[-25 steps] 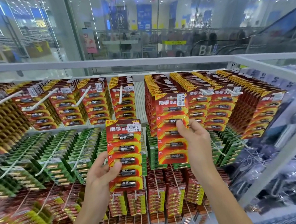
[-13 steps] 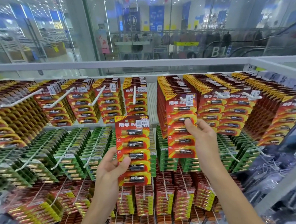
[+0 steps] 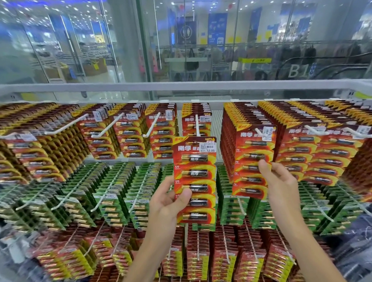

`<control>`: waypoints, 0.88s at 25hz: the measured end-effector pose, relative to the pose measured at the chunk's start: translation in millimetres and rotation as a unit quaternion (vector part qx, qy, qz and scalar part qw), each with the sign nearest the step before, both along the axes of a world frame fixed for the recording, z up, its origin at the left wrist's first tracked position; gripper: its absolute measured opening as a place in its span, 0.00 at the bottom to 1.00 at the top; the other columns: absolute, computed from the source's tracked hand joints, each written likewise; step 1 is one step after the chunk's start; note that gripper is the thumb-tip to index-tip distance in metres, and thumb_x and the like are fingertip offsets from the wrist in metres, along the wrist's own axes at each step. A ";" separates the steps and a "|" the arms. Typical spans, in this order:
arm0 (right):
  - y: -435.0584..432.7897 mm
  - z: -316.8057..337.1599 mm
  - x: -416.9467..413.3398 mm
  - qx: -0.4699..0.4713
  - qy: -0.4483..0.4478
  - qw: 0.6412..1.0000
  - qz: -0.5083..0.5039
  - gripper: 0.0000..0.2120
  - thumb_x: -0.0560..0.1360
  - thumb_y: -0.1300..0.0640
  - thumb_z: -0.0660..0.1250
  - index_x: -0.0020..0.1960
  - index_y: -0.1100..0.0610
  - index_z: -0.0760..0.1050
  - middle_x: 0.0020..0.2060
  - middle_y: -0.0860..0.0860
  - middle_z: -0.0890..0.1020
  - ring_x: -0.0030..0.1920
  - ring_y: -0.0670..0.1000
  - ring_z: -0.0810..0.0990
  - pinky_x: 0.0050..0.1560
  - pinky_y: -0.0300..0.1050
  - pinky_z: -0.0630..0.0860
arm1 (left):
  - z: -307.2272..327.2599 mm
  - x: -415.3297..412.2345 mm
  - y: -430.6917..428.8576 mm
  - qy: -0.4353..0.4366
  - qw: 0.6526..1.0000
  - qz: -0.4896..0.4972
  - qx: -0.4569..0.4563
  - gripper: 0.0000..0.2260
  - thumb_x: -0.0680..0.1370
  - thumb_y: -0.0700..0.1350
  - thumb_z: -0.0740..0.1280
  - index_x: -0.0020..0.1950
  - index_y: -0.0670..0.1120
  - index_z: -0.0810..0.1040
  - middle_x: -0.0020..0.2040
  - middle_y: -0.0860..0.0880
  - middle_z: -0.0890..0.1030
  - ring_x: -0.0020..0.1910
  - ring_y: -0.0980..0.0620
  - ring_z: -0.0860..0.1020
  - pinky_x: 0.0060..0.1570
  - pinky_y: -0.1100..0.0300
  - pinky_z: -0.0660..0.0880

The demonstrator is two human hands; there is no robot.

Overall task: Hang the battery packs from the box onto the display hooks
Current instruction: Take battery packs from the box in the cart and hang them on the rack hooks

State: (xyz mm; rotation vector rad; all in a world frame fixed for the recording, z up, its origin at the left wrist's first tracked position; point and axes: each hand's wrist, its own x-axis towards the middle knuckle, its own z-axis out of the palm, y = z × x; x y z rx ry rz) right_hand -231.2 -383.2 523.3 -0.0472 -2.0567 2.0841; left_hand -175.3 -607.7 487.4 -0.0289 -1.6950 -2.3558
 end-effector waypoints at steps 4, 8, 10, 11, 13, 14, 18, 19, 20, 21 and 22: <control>8.6 -20.4 5.9 0.052 0.004 0.998 -0.037 0.11 0.81 0.42 0.65 0.61 0.44 0.76 0.55 0.36 0.79 0.59 0.43 0.78 0.59 0.40 0.72 | 8.6 -7.6 1.8 -0.003 1.000 -0.023 -0.004 0.13 0.77 0.45 0.75 0.61 0.50 0.83 0.55 0.41 0.87 0.55 0.40 0.85 0.54 0.46 0.82; 14.4 -37.5 19.9 0.106 0.007 0.992 -0.070 0.17 0.81 0.42 0.64 0.69 0.43 0.74 0.59 0.33 0.77 0.61 0.40 0.77 0.68 0.49 0.71 | 8.7 -13.9 2.2 -0.006 1.000 -0.022 -0.014 0.16 0.76 0.45 0.71 0.64 0.47 0.80 0.54 0.41 0.87 0.53 0.39 0.86 0.51 0.47 0.82; 13.9 -42.4 27.0 0.129 0.003 0.990 -0.061 0.18 0.82 0.42 0.64 0.71 0.42 0.73 0.61 0.35 0.77 0.64 0.43 0.76 0.69 0.48 0.70 | 7.6 -15.6 3.7 -0.002 1.000 -0.023 -0.017 0.16 0.76 0.44 0.70 0.64 0.46 0.79 0.52 0.43 0.88 0.51 0.41 0.87 0.47 0.52 0.83; 11.5 -43.4 30.3 0.143 -0.001 0.988 -0.054 0.18 0.82 0.43 0.64 0.71 0.42 0.73 0.63 0.36 0.77 0.65 0.44 0.76 0.69 0.47 0.70 | 8.0 -16.5 4.8 -0.003 1.000 -0.021 -0.019 0.15 0.77 0.44 0.70 0.63 0.47 0.79 0.52 0.43 0.88 0.50 0.43 0.87 0.46 0.54 0.83; 4.6 -45.7 36.0 0.167 -0.008 0.985 -0.038 0.19 0.82 0.42 0.63 0.71 0.41 0.73 0.65 0.38 0.77 0.66 0.45 0.75 0.70 0.49 0.70 | 7.5 -21.3 5.8 -0.012 0.999 -0.016 -0.026 0.12 0.80 0.42 0.69 0.63 0.46 0.79 0.53 0.43 0.88 0.51 0.43 0.87 0.46 0.54 0.83; 0.2 -47.1 38.4 0.178 -0.011 0.984 -0.028 0.19 0.81 0.41 0.63 0.71 0.41 0.73 0.64 0.37 0.77 0.66 0.45 0.75 0.70 0.50 0.70 | 8.9 -24.4 6.6 -0.018 0.999 -0.016 -0.030 0.11 0.81 0.42 0.69 0.64 0.46 0.79 0.53 0.43 0.88 0.51 0.42 0.87 0.47 0.51 0.84; -15.8 -58.8 44.8 0.206 -0.037 0.978 0.018 0.18 0.81 0.39 0.62 0.70 0.38 0.72 0.61 0.28 0.73 0.66 0.42 0.73 0.74 0.52 0.69 | 3.9 -55.9 0.0 -0.036 0.999 0.005 -0.038 0.16 0.81 0.45 0.72 0.67 0.46 0.78 0.58 0.43 0.86 0.57 0.40 0.85 0.57 0.40 0.81; -18.7 -61.5 45.5 0.213 -0.044 0.976 0.026 0.18 0.81 0.39 0.62 0.70 0.37 0.72 0.61 0.26 0.71 0.66 0.41 0.72 0.75 0.54 0.68 | 2.9 -63.7 -2.0 -0.036 0.998 0.009 -0.044 0.18 0.80 0.47 0.73 0.68 0.46 0.77 0.59 0.44 0.86 0.59 0.41 0.84 0.60 0.39 0.80; -21.2 -62.9 46.4 0.220 -0.050 0.974 0.033 0.19 0.81 0.39 0.62 0.70 0.37 0.72 0.61 0.25 0.70 0.66 0.41 0.72 0.75 0.54 0.68 | 2.9 -70.0 -2.9 -0.035 0.998 0.012 -0.049 0.18 0.80 0.48 0.73 0.68 0.46 0.77 0.59 0.45 0.86 0.59 0.42 0.84 0.61 0.40 0.79; -23.4 -64.0 46.9 0.225 -0.053 0.972 0.038 0.19 0.81 0.39 0.62 0.71 0.37 0.72 0.61 0.24 0.69 0.66 0.40 0.71 0.75 0.54 0.68 | 2.4 -75.7 -3.4 -0.034 0.998 0.014 -0.053 0.16 0.80 0.47 0.72 0.67 0.47 0.78 0.59 0.46 0.86 0.59 0.43 0.84 0.61 0.40 0.79; -25.3 -63.4 47.4 0.230 -0.058 0.971 0.043 0.19 0.81 0.39 0.62 0.72 0.37 0.71 0.60 0.23 0.68 0.66 0.40 0.71 0.75 0.54 0.67 | 2.1 -80.8 -3.9 -0.032 0.998 0.017 -0.058 0.14 0.81 0.46 0.71 0.66 0.47 0.78 0.59 0.47 0.86 0.58 0.44 0.85 0.60 0.42 0.80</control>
